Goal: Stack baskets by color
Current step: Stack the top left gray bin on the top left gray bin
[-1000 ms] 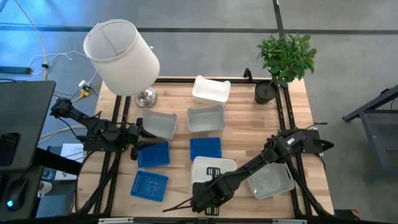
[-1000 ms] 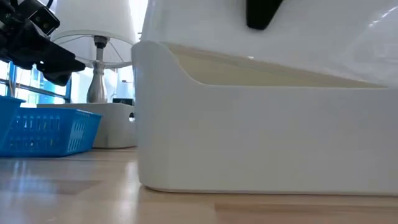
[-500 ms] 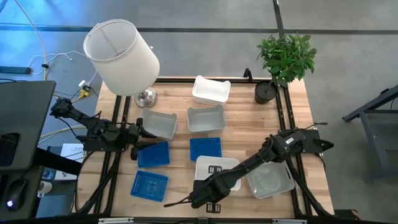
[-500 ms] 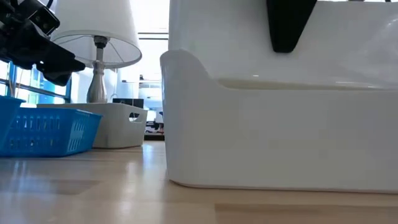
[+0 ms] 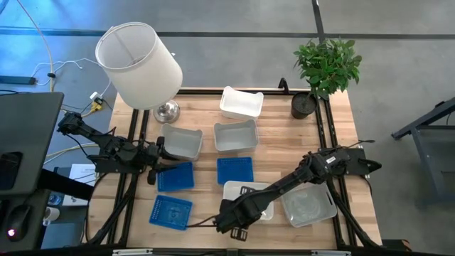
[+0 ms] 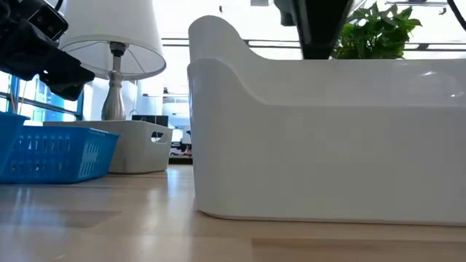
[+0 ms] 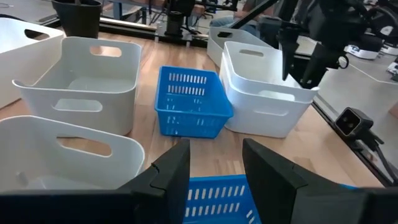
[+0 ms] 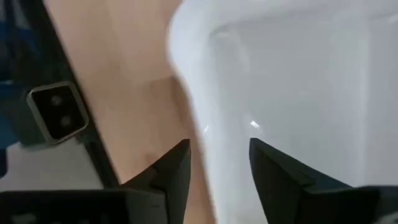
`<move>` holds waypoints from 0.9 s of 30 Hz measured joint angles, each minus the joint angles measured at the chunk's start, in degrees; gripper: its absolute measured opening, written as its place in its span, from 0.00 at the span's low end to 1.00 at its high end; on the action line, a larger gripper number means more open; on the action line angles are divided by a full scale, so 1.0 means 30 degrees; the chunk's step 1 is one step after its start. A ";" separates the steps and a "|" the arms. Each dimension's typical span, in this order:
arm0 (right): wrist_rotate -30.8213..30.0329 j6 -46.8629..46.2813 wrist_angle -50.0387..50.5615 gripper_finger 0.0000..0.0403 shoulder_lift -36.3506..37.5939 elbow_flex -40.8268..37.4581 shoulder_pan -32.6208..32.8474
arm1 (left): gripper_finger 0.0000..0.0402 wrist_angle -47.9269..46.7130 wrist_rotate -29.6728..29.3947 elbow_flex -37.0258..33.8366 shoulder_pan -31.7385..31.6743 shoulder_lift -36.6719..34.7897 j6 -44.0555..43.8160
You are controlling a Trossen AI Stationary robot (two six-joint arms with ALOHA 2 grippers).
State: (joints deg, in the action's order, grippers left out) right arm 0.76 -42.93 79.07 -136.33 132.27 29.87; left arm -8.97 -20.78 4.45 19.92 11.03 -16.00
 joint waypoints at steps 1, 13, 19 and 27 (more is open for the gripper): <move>-0.0281 0.0104 0.0024 0.38 0.0059 0.0000 0.0007 | 0.34 0.0000 -0.0017 0.0000 -0.0004 0.0000 0.0171; -0.5265 0.1097 0.0785 0.39 0.2315 0.0000 0.0039 | 0.34 -0.0240 -0.1023 0.1317 -0.0005 0.0031 0.2796; -0.8827 0.2378 0.2418 0.39 0.3218 0.0000 -0.0142 | 0.34 -0.0746 -0.2736 0.2335 -0.0012 0.0659 0.4994; -1.0568 0.4530 0.3489 0.39 0.4032 0.0000 -0.1317 | 0.34 -0.2098 -0.3301 0.4103 -0.0016 0.2618 0.4710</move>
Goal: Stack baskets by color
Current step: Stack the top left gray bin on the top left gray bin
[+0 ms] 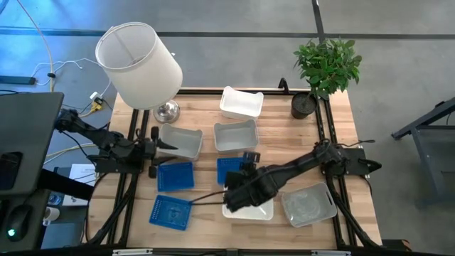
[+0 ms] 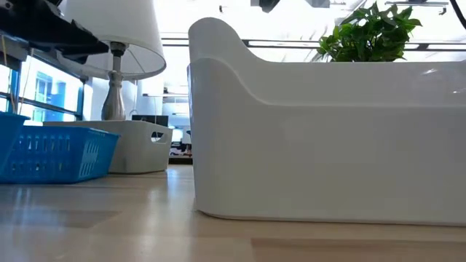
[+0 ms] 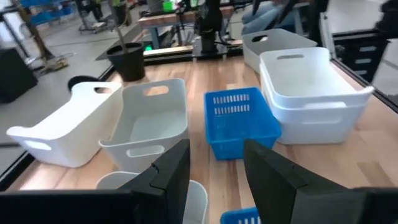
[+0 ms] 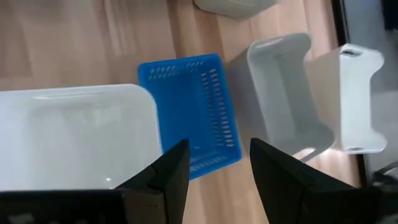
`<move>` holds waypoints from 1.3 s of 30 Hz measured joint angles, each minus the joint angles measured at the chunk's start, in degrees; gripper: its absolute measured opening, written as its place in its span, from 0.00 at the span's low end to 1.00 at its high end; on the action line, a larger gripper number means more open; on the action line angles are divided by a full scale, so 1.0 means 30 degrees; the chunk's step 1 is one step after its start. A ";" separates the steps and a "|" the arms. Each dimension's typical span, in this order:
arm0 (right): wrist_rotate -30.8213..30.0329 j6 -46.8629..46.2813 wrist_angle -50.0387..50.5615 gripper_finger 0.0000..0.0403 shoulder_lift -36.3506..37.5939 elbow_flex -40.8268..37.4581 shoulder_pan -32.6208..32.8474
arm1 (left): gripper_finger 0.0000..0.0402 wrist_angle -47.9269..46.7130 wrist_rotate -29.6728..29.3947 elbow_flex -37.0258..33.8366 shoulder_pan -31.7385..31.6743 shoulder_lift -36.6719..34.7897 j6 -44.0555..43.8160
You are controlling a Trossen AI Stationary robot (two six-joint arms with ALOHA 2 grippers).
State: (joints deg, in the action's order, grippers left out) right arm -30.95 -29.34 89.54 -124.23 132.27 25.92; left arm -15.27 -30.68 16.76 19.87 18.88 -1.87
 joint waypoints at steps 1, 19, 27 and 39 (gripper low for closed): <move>-0.0036 0.0329 0.0072 0.39 0.0038 0.0000 -0.0189 | 0.34 -0.0049 -0.0241 0.0257 -0.0003 0.0359 -0.0265; -0.0279 0.0098 0.0159 0.39 0.0337 0.0000 -0.2304 | 0.34 -0.8221 0.1917 0.7846 -0.2165 0.6778 -0.0160; -0.0682 -0.0077 0.0159 0.39 0.0337 0.0000 -0.2304 | 0.34 -1.0160 0.4987 0.8151 -0.3805 0.9154 0.0051; 0.0406 0.2602 0.0160 0.39 0.0337 0.0000 -0.2511 | 0.34 -1.0346 0.5873 0.8158 -0.5242 1.3374 0.0197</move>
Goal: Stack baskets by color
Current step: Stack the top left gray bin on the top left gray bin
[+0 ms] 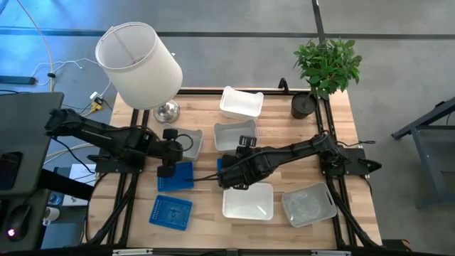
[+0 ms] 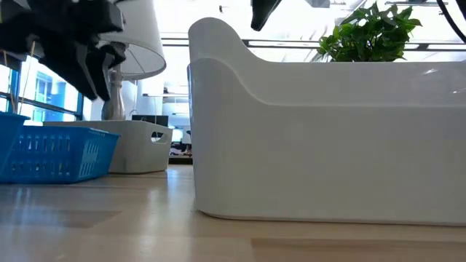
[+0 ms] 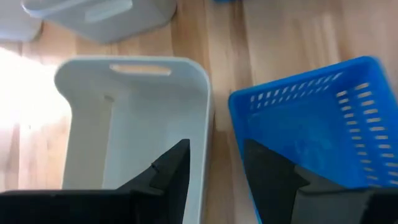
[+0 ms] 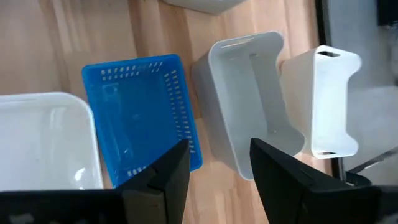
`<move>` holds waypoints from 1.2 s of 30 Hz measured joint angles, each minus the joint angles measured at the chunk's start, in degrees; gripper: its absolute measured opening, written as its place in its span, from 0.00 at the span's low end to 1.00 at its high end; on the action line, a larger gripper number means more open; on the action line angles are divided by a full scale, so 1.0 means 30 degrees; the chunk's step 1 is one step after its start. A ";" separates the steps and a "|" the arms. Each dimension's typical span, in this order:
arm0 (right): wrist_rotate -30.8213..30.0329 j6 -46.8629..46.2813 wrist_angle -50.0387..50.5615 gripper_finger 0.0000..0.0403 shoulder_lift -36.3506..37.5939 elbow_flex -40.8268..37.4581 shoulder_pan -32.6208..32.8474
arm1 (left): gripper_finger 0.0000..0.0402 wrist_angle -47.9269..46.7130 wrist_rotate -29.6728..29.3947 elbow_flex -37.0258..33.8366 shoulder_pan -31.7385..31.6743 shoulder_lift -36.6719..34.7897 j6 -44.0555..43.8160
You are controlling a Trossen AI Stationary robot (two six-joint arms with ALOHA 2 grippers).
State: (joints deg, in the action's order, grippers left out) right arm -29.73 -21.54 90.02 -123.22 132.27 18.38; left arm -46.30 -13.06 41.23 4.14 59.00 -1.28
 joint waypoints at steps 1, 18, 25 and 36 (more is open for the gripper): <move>0.0164 0.0002 0.0000 0.39 0.0000 0.0000 -0.0004 | 0.34 0.0007 -0.0010 0.0000 -0.0155 0.0304 0.0000; 0.1137 0.0348 0.0000 0.39 0.0000 0.0000 0.0004 | 0.34 0.0035 0.0222 0.0007 -0.2537 0.3604 0.0244; 0.1658 0.0344 0.0000 0.39 0.0000 0.0000 0.0011 | 0.30 0.0034 0.0542 0.0010 -0.3192 0.4498 0.0209; 0.1523 -0.0707 0.0000 0.39 0.0000 0.0000 0.0287 | 0.02 0.0080 0.1341 0.0007 -0.3387 0.4925 -0.1025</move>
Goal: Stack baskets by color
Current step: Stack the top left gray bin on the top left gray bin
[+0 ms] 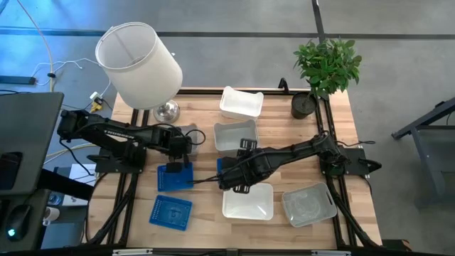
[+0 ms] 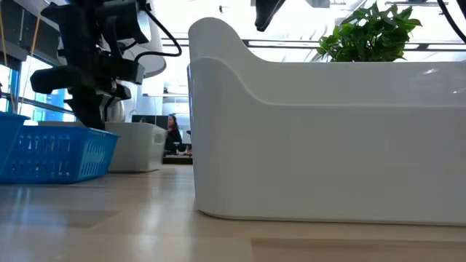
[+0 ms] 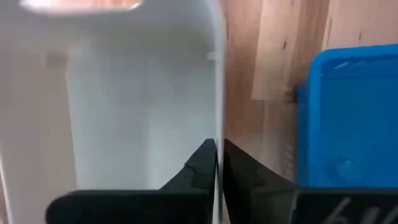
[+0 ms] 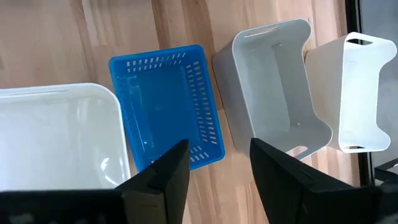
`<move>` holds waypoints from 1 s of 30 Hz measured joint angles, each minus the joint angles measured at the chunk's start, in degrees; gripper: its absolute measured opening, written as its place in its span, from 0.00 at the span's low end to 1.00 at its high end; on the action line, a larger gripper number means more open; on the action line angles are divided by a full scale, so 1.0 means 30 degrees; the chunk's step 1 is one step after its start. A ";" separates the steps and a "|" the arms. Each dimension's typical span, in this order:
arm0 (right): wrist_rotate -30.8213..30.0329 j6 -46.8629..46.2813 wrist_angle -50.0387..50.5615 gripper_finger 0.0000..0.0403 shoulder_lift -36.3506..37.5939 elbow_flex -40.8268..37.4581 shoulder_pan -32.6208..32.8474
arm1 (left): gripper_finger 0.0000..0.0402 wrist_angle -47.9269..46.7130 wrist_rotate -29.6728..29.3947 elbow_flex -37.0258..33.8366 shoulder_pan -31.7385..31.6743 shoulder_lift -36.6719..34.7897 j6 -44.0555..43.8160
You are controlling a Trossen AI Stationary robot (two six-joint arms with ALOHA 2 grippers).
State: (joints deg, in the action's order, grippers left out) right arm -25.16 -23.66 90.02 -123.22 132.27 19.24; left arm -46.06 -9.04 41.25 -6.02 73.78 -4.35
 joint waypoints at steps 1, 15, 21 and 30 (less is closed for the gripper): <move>-0.0100 -0.0186 0.0000 0.39 0.0000 0.0000 0.0095 | 0.02 0.0000 -0.0014 0.0003 0.0000 0.0000 -0.0234; -0.1487 -0.3712 0.0000 0.39 0.0000 0.0000 0.2026 | 0.00 -0.0028 -0.1259 0.1621 0.1587 -0.0160 -0.1989; -0.2471 -0.5438 0.0000 0.39 0.0000 0.0000 0.2757 | 0.00 -0.0531 -0.2241 0.3290 0.2330 -0.0168 -0.2195; -0.5177 -0.6713 -0.0006 0.39 0.0000 0.0000 0.3286 | 0.00 -0.0833 -0.4013 0.4979 0.3279 -0.0168 -0.1724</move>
State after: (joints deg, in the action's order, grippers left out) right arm -40.69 -43.80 90.00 -123.22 132.27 29.10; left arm -48.56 -21.08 56.19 3.82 73.28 -9.52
